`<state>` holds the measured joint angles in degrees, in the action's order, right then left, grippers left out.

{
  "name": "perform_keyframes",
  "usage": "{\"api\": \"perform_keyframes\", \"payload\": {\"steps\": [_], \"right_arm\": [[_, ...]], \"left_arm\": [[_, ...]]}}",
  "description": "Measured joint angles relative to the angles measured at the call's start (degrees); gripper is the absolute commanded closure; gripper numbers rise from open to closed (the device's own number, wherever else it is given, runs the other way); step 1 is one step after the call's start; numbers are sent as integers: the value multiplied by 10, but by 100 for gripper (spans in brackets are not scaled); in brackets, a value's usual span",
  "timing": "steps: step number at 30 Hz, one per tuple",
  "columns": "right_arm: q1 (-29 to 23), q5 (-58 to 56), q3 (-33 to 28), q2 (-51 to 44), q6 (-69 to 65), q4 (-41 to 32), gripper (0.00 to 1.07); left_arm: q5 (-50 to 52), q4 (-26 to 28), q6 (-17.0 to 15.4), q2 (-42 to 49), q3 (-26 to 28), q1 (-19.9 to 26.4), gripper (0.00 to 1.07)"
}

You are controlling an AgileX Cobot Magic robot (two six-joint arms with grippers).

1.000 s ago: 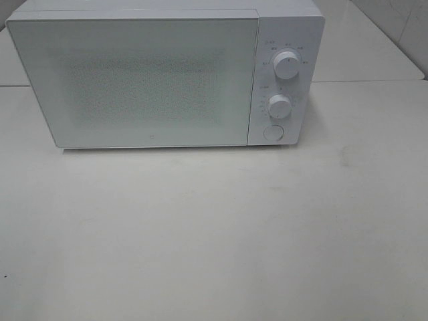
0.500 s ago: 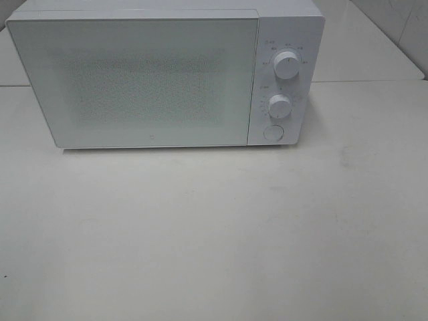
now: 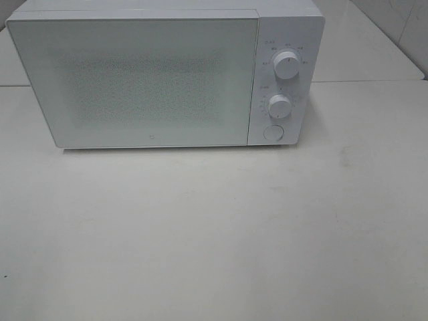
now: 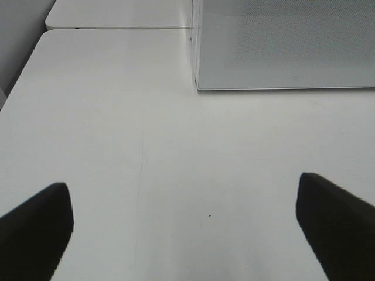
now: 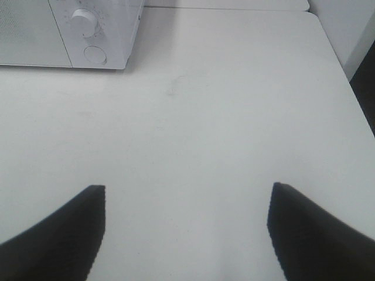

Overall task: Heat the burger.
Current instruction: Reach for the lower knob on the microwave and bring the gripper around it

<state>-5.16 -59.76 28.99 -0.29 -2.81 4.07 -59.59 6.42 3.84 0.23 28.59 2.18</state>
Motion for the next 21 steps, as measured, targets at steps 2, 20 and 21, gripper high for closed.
{"api": "perform_keyframes", "payload": {"steps": [2, 20, 21], "right_arm": [[0, 0, 0, 0, 0, 0, 34], [0, 13, 14, 6, -3, 0, 34], [0, 26, 17, 24, -3, 0, 34]], "left_arm": [[0, 0, 0, 0, 0, 0, 9], [0, 0, 0, 0, 0, 0, 9], [0, 0, 0, 0, 0, 0, 9]]}}
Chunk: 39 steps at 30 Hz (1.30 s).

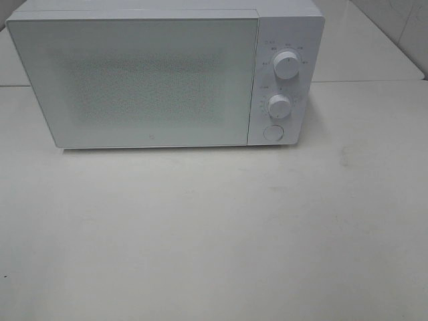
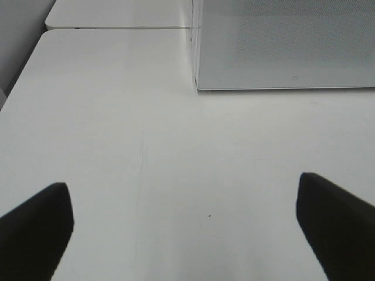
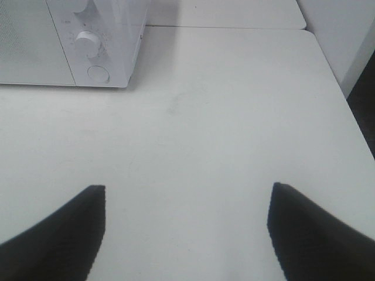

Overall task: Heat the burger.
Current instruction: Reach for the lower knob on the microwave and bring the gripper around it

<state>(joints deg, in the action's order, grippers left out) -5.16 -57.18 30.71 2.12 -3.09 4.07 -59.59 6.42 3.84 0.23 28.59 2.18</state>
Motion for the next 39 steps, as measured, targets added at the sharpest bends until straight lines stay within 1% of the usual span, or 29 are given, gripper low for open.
{"api": "perform_keyframes", "payload": {"steps": [6, 11, 14, 19, 26, 27, 29, 30, 31, 32, 34, 35, 37, 39], "right_arm": [[0, 42, 1, 47, -1, 0, 34], [0, 107, 1, 103, -1, 0, 34], [0, 129, -1, 120, -1, 0, 34], [0, 199, -23, 178, -1, 0, 34], [0, 258, -33, 237, -1, 0, 34], [0, 284, -33, 257, -3, 0, 34], [0, 295, -33, 266, -6, 0, 34], [0, 319, -33, 289, -11, -1, 34], [0, 319, -33, 289, -11, -1, 34], [0, 342, -33, 312, -14, -1, 34], [0, 354, -33, 320, -15, -1, 34], [0, 378, -33, 343, -17, -1, 34], [0, 388, -33, 352, -17, -1, 34], [0, 423, -33, 382, -26, -1, 34]], "left_arm": [[0, 0, 0, 0, 0, 0, 9], [0, 0, 0, 0, 0, 0, 9], [0, 0, 0, 0, 0, 0, 9], [0, 0, 0, 0, 0, 0, 9], [0, 0, 0, 0, 0, 0, 9], [0, 0, 0, 0, 0, 0, 9], [0, 0, 0, 0, 0, 0, 9], [0, 0, 0, 0, 0, 0, 9], [0, 0, 0, 0, 0, 0, 9], [0, 0, 0, 0, 0, 0, 9], [0, 0, 0, 0, 0, 0, 9], [0, 0, 0, 0, 0, 0, 9], [0, 0, 0, 0, 0, 0, 9], [0, 0, 0, 0, 0, 0, 9]]}}
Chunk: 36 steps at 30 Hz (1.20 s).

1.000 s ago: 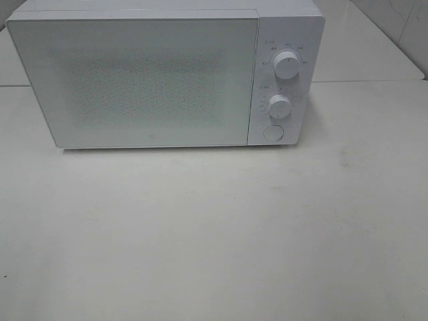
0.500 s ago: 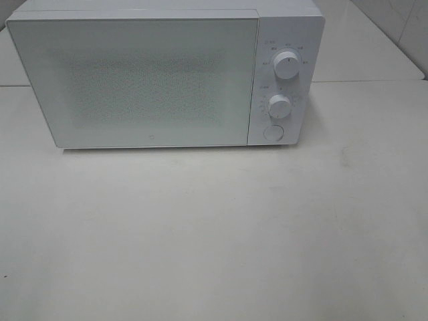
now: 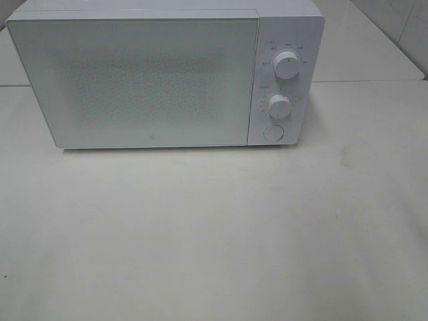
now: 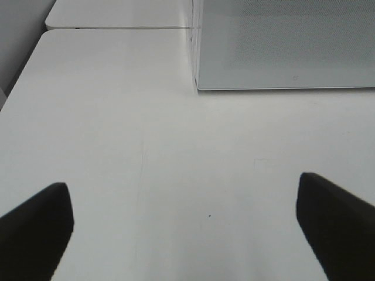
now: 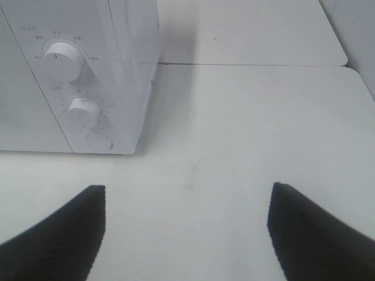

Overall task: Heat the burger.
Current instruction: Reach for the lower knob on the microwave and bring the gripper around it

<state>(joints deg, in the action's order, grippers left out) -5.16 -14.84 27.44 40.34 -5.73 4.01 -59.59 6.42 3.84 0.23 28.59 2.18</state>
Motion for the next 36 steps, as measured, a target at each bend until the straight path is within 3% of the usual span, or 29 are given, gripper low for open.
{"api": "perform_keyframes", "payload": {"steps": [17, 23, 25, 29, 31, 34, 36], "right_arm": [[0, 276, -1, 169, -12, 0, 34], [0, 412, -33, 232, 19, -19, 34], [-21, 486, -55, 272, 61, -81, 34], [-54, 531, -66, 301, 109, -132, 34], [-92, 571, -72, 329, 147, -191, 34], [-106, 584, -73, 339, 158, -210, 34], [-147, 621, -73, 366, 185, -261, 34]], "left_arm": [[0, 0, 0, 0, 0, 0, 9], [0, 0, 0, 0, 0, 0, 9], [0, 0, 0, 0, 0, 0, 9], [0, 0, 0, 0, 0, 0, 9], [0, 0, 0, 0, 0, 0, 9], [0, 0, 0, 0, 0, 0, 9], [0, 0, 0, 0, 0, 0, 9]]}}
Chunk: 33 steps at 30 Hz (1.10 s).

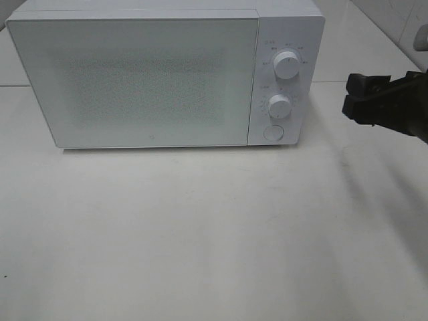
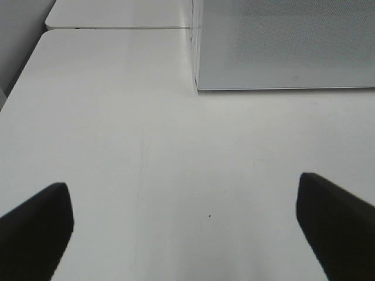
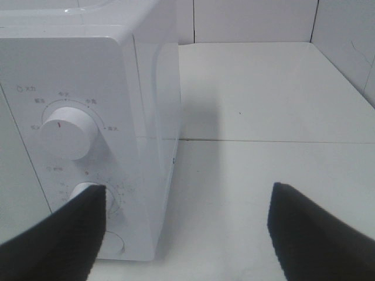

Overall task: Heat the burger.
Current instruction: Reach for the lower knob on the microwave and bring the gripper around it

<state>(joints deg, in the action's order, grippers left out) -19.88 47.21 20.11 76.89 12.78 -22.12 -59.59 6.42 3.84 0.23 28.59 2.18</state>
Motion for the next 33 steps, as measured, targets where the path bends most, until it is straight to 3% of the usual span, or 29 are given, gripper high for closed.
{"api": "perform_keyframes", "payload": {"steps": [8, 16, 24, 33], "right_arm": [[-117, 120, 0, 67, 50, -131, 34], [-197, 208, 1, 111, 60, -235, 34], [-239, 218, 22, 152, 79, -274, 34], [-242, 217, 69, 207, 86, -280, 34]], "left_arm": [[0, 0, 0, 0, 0, 0, 9], [0, 0, 0, 0, 0, 0, 9], [0, 0, 0, 0, 0, 0, 9], [0, 0, 0, 0, 0, 0, 9]]}}
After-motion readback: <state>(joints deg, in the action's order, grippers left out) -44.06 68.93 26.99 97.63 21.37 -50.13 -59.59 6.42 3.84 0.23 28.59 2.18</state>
